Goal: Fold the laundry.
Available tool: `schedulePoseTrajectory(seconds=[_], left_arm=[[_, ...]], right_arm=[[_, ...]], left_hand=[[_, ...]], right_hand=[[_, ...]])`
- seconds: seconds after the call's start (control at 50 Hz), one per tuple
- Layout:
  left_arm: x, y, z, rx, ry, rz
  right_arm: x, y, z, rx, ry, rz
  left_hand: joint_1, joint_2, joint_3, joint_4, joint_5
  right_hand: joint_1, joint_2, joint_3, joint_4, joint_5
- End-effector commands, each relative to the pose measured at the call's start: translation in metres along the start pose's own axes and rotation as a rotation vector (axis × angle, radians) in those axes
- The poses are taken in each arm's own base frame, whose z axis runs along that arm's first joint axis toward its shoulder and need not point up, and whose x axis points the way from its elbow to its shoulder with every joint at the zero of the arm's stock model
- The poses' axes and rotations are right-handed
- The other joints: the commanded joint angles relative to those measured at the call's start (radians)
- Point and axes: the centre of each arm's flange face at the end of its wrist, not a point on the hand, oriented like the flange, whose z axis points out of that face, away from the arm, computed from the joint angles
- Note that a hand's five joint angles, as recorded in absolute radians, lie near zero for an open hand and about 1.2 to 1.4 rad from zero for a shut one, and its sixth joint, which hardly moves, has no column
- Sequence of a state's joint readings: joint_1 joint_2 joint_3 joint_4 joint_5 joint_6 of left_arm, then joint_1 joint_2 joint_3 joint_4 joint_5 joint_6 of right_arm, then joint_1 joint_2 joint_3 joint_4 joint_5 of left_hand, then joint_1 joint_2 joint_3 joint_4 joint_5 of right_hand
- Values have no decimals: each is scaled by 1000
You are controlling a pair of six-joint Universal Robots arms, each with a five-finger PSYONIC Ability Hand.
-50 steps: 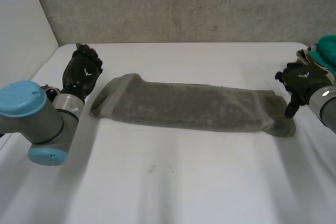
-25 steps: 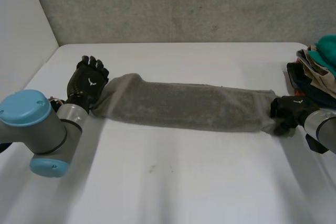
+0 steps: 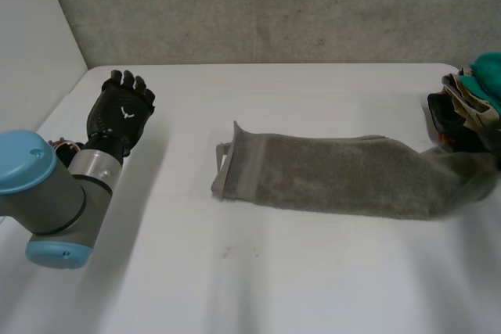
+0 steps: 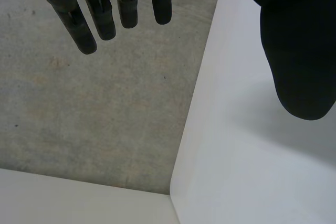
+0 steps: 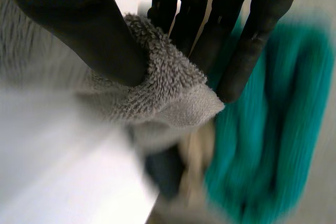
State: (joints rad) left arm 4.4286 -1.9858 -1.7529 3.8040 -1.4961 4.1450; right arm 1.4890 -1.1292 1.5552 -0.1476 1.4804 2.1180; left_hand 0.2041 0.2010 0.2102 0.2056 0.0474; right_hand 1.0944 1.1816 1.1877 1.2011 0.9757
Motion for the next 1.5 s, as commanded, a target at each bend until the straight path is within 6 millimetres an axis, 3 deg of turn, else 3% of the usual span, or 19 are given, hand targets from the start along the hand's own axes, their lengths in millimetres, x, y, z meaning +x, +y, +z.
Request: schedulePoseTrajectory(seconds=[0.02,0.06,0.18,0.22,0.34,0.36,0.38,0.44,0.5,0.52,0.58,0.68,0.78,0.9,1.02,1.12,1.26,1.36,1.5], left_arm=[[-6,-5,-6,6,-11,-28],[-8,-6,-7,9,-15,-33],[-14,-10,-8,16,-32,-41],[-13,-11,-10,17,-28,-44],[-9,-13,-13,23,-15,-49],[-9,-15,-13,27,-14,-49],[-7,-17,-14,33,-10,-50],[-5,-22,-13,48,-6,-51],[-4,-37,-11,94,-10,-55],[-5,-44,-11,116,-13,-63],[-1,-76,-13,207,-6,-127],[3,-110,-17,299,20,-248],[30,-126,-19,318,120,-350],[61,-130,-20,274,234,-354],[68,-120,-21,193,253,-349],[69,-118,-22,184,257,-349],[70,-114,-28,168,268,-345],[68,-112,-35,159,273,-343],[59,-103,-42,106,243,-343]], right_arm=[[-45,-107,-26,398,-38,-53],[-74,-141,-40,570,-82,-82],[-155,-196,-82,930,-243,-135],[-186,-205,-100,1036,-326,-152],[-237,-199,-113,1109,-469,-179],[-239,-198,-112,1102,-473,-180],[-241,-197,-111,1087,-467,-177],[-227,-201,-109,1030,-411,-152],[-197,-203,-107,947,-338,-75],[-170,-196,-101,858,-322,74],[-134,-187,-104,776,-347,312],[-109,-146,-103,513,-473,586],[-116,-100,-85,268,-527,610],[-129,-74,-71,164,-563,525],[-128,-75,-68,167,-572,587],[-128,-75,-67,177,-595,651],[-113,-58,-57,114,-532,671],[-77,-48,-61,100,-424,645],[-47,-40,-59,124,-328,343]], left_hand=[[30,33,24,28,12],[30,33,24,28,12],[30,33,24,28,12],[30,33,24,28,12],[30,33,24,28,12],[30,33,24,28,12],[27,30,21,26,9],[27,30,21,26,9],[24,27,18,23,6],[24,27,18,23,6],[24,27,18,23,6],[24,27,18,23,6],[24,27,18,23,6],[24,27,18,23,6],[27,30,21,26,9],[27,30,21,26,9],[30,33,24,28,12],[30,33,24,28,12],[27,30,21,26,9]], right_hand=[[302,215,209,195,246],[302,215,209,195,246],[302,215,209,195,246],[302,215,209,195,246],[302,215,209,195,246],[242,155,149,135,186],[-279,-366,-372,-386,-335],[-920,-1007,-1013,-1027,-976],[-920,-1007,-1013,-1027,-976],[-920,-1007,-1013,-1027,-976],[-920,-1007,-1013,-1027,-976],[-920,-1007,-1013,-1027,-976],[-920,-1007,-1013,-1027,-976],[-819,-906,-912,-926,-875],[-423,-510,-516,-530,-479],[211,124,117,104,155],[302,215,209,195,246],[302,215,209,195,246],[302,215,209,195,246]])
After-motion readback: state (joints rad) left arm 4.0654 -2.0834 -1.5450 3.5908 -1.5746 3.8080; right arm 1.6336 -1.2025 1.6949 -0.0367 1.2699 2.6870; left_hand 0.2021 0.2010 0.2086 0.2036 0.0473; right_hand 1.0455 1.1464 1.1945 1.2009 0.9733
